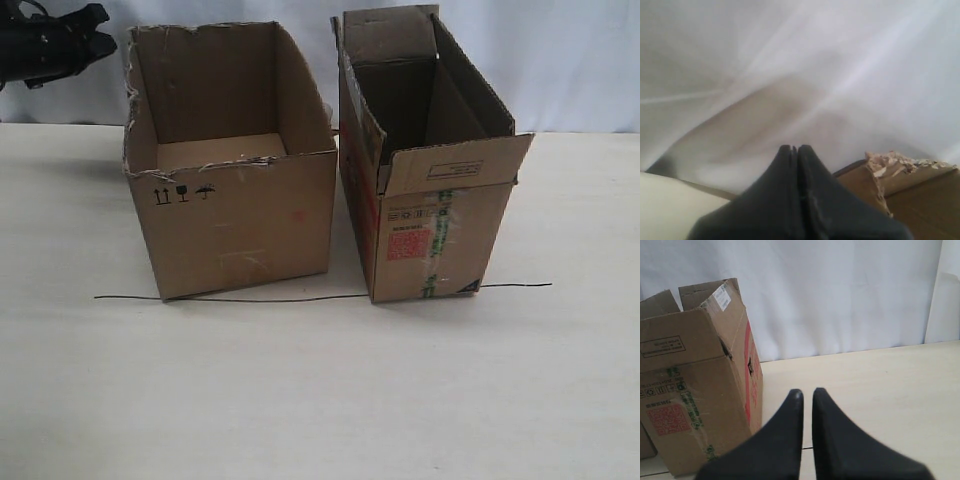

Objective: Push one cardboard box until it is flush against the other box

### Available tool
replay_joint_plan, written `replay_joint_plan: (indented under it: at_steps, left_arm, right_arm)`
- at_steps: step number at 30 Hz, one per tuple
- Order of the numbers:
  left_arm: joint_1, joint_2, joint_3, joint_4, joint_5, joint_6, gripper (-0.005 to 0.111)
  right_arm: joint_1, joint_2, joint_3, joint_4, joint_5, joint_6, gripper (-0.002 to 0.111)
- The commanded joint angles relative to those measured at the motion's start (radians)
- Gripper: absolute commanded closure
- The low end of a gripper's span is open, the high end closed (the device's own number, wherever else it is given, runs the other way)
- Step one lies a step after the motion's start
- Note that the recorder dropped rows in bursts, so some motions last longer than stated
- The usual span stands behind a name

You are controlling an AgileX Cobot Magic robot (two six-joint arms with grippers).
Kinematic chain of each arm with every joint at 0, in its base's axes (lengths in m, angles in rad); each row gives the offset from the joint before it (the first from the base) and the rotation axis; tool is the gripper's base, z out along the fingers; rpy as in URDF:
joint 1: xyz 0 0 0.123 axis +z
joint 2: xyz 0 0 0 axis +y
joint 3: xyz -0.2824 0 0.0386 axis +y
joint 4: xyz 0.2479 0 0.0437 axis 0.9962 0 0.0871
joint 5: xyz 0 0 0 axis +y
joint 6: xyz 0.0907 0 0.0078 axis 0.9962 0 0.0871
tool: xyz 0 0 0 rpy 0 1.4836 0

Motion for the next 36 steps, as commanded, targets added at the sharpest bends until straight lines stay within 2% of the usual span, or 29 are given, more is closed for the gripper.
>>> replay_joint_plan:
  at_steps: [1,8,23,28,36]
  left_arm:
    - [-0.006,0.004,-0.006,-0.004,0.058,0.010,0.107]
    - [0.000,-0.002,-0.006,0.108,0.181,-0.024,0.107]
    - [0.028,-0.002,-0.006,0.206,0.532,-0.021,0.107]
    - [0.028,-0.002,-0.006,0.264,0.604,-0.048,0.107]
    - [0.028,-0.002,-0.006,0.264,0.669,-0.070,0.107]
  right_arm:
    - [-0.002,-0.004,0.005,0.001,0.004,0.002,0.103]
    - [-0.002,-0.004,0.005,0.008,0.004,0.002,0.103]
    - [-0.002,-0.004,0.005,0.008,0.004,-0.001,0.103]
    - [-0.002,-0.004,0.005,0.008,0.004,-0.001,0.103]
    - [-0.002,-0.004,0.005,0.008,0.004,-0.001,0.103]
